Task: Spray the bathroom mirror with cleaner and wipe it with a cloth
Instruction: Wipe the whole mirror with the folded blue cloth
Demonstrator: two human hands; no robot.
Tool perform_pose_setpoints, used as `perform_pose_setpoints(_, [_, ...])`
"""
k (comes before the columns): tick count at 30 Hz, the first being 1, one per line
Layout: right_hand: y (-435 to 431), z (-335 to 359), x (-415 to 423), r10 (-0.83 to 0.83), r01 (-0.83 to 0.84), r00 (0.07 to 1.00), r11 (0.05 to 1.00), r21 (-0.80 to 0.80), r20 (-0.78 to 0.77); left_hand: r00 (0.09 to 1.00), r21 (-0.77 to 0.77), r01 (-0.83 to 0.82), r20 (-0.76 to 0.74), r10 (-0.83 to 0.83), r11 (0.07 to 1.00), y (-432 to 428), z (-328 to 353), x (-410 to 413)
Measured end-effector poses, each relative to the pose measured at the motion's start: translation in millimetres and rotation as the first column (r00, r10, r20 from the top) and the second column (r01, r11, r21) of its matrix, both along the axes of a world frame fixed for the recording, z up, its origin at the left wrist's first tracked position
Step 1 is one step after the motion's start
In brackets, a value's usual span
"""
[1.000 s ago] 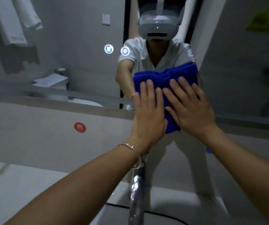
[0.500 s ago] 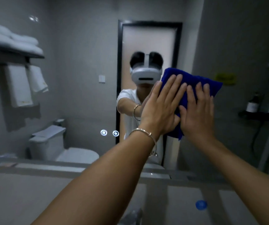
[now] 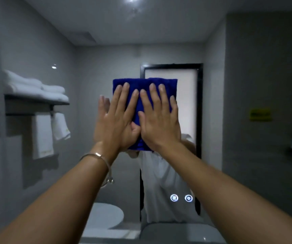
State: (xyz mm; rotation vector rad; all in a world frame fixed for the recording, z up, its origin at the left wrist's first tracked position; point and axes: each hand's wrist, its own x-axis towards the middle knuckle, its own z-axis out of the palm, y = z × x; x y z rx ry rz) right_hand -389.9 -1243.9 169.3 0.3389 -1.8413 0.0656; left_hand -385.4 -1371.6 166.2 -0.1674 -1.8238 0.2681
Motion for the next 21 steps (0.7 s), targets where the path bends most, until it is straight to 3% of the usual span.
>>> perform_pose_setpoints(10, [2, -1, 1, -0.005, 0.008, 1.0, 0.99, 0.14, -0.019, 0.989, 0.018, 0.149, -0.003, -0.149, 0.989, -7, -5, -6])
perform_pose_setpoints(21, [141, 1, 6, 0.055, -0.035, 0.991, 0.985, 0.169, -0.118, 0.974, 0.042, 0.227, -0.01, -0.226, 0.973, 131, -7, -1])
